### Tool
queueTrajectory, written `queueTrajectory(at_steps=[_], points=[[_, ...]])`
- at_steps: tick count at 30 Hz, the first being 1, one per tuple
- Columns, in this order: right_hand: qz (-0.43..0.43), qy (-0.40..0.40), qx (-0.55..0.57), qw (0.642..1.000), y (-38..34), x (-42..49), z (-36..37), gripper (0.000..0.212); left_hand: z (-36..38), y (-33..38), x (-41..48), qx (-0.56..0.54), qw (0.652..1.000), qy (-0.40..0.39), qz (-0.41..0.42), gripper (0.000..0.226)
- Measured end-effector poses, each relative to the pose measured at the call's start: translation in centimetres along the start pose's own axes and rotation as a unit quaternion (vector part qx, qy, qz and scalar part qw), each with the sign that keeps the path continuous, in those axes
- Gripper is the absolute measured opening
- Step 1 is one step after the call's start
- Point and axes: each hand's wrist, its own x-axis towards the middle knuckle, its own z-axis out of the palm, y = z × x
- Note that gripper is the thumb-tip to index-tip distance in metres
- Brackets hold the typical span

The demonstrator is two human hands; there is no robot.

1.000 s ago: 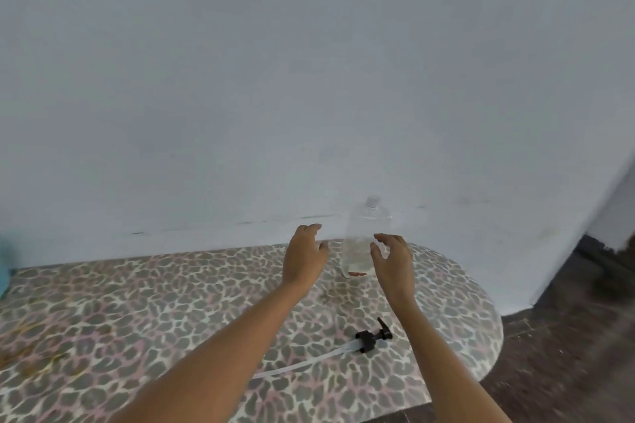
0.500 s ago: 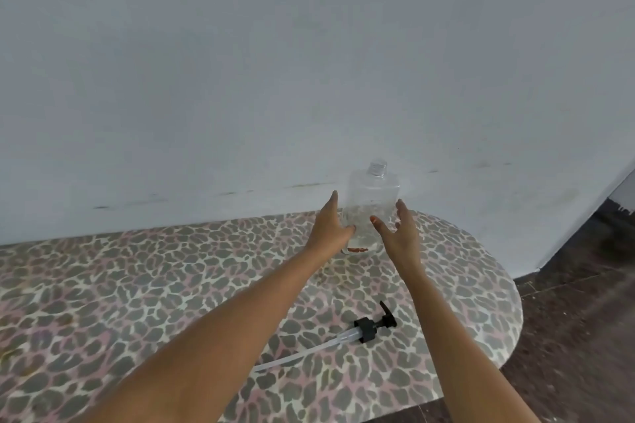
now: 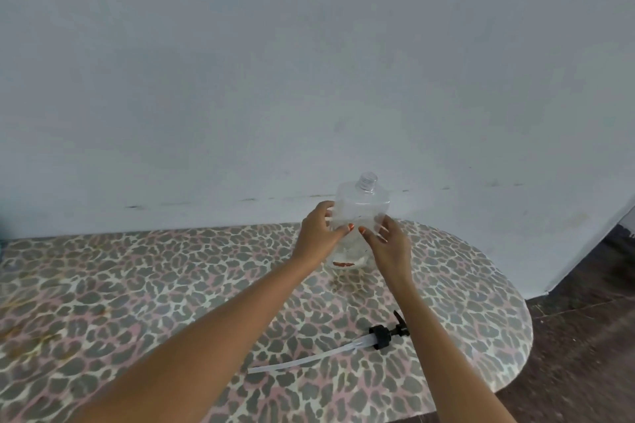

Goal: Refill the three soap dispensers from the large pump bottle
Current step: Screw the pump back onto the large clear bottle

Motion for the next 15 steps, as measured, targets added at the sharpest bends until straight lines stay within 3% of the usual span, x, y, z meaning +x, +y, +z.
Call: queueTrajectory(at_steps=[8, 15], points=[[-0.018, -0.046, 0.011, 0.999, -5.0, -5.2, 5.8, 0.047, -9.2, -0.3, -4.4, 0.040, 0.996, 0.073, 0.031, 0.049], [-0.027, -0.106, 0.039, 0.993, -8.3, -11.2, 11.0, 0.043, -16.9, -1.7, -9.7, 0.064, 0.992, 0.113, 0.010, 0.052]])
